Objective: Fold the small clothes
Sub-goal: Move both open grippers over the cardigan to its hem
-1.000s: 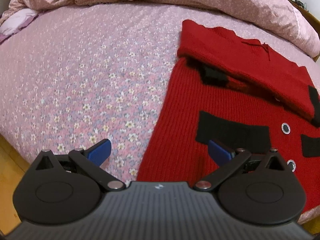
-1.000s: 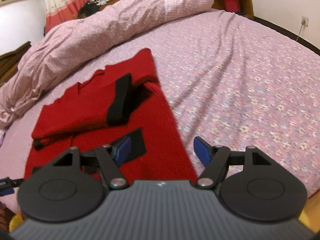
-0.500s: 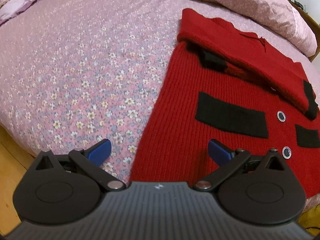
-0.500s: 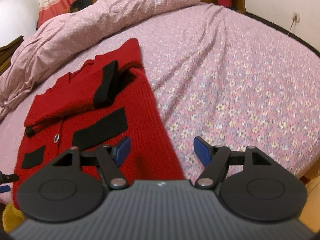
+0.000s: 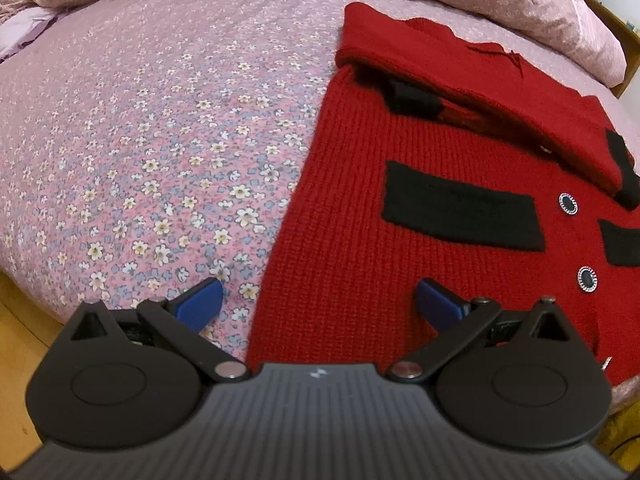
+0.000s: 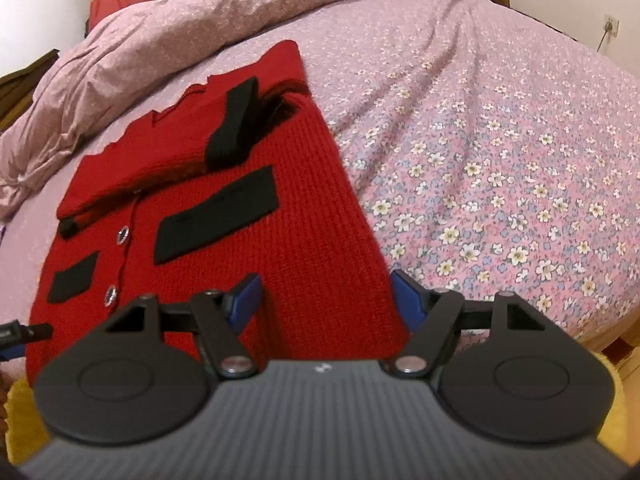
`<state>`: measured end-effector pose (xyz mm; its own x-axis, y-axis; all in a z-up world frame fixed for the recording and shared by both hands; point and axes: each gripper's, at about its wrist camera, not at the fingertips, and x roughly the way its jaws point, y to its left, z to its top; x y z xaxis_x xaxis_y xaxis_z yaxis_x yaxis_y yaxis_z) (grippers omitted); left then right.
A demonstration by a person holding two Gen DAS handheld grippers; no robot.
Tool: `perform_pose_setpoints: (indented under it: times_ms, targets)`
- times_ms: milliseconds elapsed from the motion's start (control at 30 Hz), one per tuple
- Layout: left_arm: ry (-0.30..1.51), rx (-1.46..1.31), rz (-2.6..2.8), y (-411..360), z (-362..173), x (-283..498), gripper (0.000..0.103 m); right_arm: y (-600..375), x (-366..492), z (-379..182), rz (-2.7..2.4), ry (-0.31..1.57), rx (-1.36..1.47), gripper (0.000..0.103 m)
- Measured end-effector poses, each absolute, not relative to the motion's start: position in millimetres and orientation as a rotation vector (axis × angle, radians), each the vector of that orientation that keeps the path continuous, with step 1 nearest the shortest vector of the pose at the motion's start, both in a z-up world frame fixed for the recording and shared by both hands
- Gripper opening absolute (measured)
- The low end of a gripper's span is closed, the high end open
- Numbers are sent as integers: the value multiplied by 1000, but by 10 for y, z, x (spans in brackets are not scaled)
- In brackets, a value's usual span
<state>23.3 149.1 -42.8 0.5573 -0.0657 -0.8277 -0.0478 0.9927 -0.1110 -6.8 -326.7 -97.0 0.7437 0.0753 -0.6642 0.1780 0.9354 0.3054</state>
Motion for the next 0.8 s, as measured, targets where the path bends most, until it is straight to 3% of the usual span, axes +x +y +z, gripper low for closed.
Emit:
perform_pose_setpoints:
  times_ms: [67,400,567,700,800]
  targets:
    - [979,-124,-14,1506,-430,226,103,-3265,-58,-985,-27,737,355,82]
    - [990,-124,-54,1549,-410,199,103,-3270,-147,-1034,6,703,355,83]
    - [984,-127,-94,1552,-394,103,103,-3337,-211,-1044,81,680,490,85]
    - [972,-103,-101,1501,-383,68,101,-3327,-221,-1103,141,671,581,77]
    - [956,-93,-97,1488,-356,42,93,-3276,-221,-1090,123,666,556,71]
